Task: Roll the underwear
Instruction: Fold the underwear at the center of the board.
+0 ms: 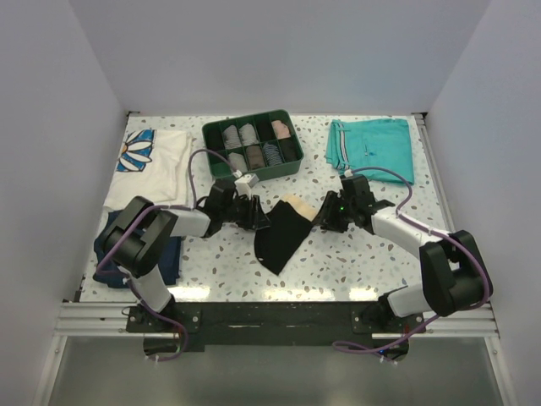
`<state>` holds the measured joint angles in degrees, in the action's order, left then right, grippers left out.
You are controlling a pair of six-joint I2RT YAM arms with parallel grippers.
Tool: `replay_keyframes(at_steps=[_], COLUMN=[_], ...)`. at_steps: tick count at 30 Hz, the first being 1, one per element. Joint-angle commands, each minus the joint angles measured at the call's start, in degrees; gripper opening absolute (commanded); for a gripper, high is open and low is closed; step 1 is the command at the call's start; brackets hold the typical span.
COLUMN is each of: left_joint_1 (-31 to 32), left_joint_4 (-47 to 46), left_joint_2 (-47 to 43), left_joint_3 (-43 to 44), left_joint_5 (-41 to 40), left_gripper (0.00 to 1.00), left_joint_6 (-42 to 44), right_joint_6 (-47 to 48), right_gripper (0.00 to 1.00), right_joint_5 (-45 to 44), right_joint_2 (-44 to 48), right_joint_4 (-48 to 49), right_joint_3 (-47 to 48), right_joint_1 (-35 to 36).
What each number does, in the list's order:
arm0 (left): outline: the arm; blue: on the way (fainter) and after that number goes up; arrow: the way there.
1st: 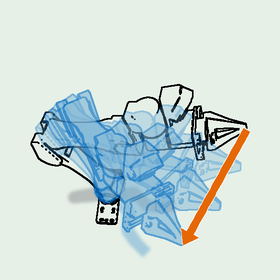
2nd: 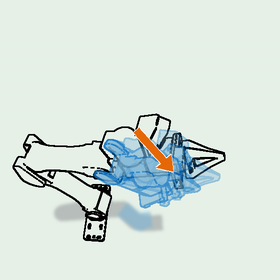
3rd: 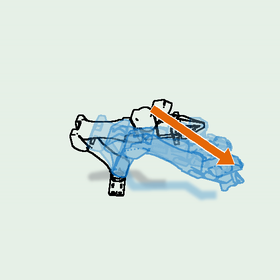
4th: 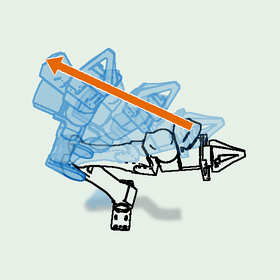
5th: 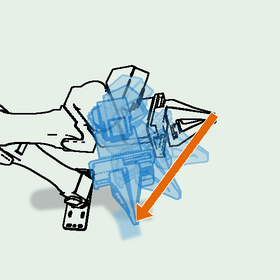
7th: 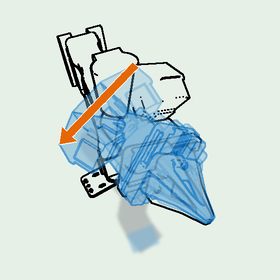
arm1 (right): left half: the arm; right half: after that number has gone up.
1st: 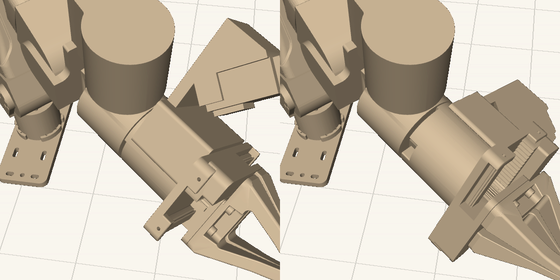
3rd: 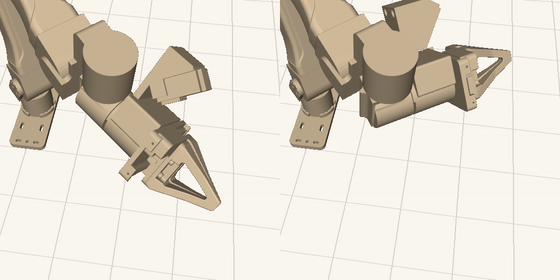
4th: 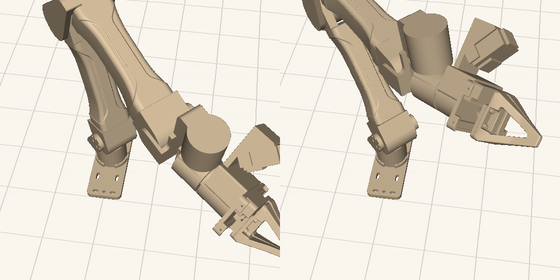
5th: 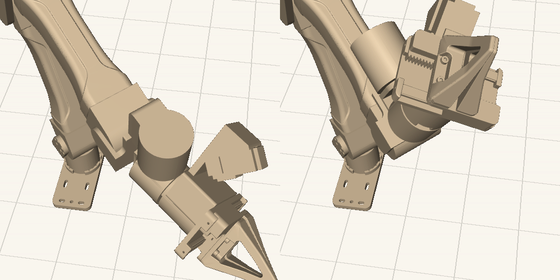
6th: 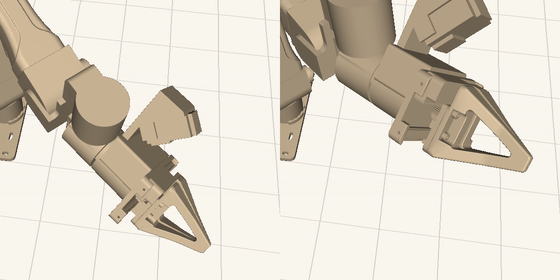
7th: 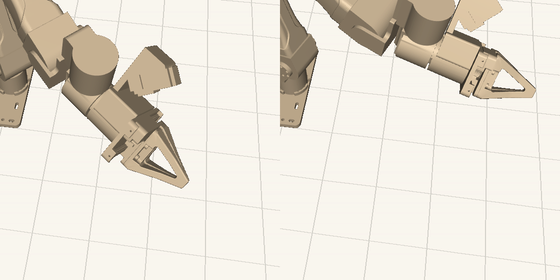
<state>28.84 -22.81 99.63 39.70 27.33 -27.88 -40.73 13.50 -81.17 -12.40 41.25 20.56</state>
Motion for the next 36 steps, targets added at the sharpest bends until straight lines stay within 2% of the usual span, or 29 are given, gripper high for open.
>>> replay_keyframes(at_steps=[1,4,12,23,31,36], left_joint_1=[-0.19,-0.19,0.86,9.39,11.15,11.41], left_joint_4=[-1.10,0.21,6.98,19.81,21.93,21.93], left_joint_2=[-2.60,-4.01,-8.84,-6.03,-7.96,-9.02], left_joint_3=[-0.59,0.37,3.71,11.97,11.63,10.84], left_joint_5=[0.09,-0.43,-3.95,-17.83,-21.00,-21.44], left_gripper=[0.29,0.18,0.14,0.13,0.13,0.13], left_joint_6=[0.98,1.33,3.88,9.16,10.12,10.56], right_joint_6=[0.04,-0.66,-3.56,-8.75,-10.33,-14.37], right_gripper=[0.41,0.38,0.15,0.13,0.05,0.04], right_joint_5=[2.67,2.85,5.66,6.11,3.38,4.87], right_joint_2=[1.27,1.45,-0.39,-1.53,-9.09,-10.59], right_joint_4=[1.94,2.99,7.57,14.77,20.48,31.62], right_joint_3=[0.59,-0.29,-1.70,-2.94,-1.09,-3.37], right_joint_1=[-0.08,0.10,0.80,5.80,7.39,7.65])
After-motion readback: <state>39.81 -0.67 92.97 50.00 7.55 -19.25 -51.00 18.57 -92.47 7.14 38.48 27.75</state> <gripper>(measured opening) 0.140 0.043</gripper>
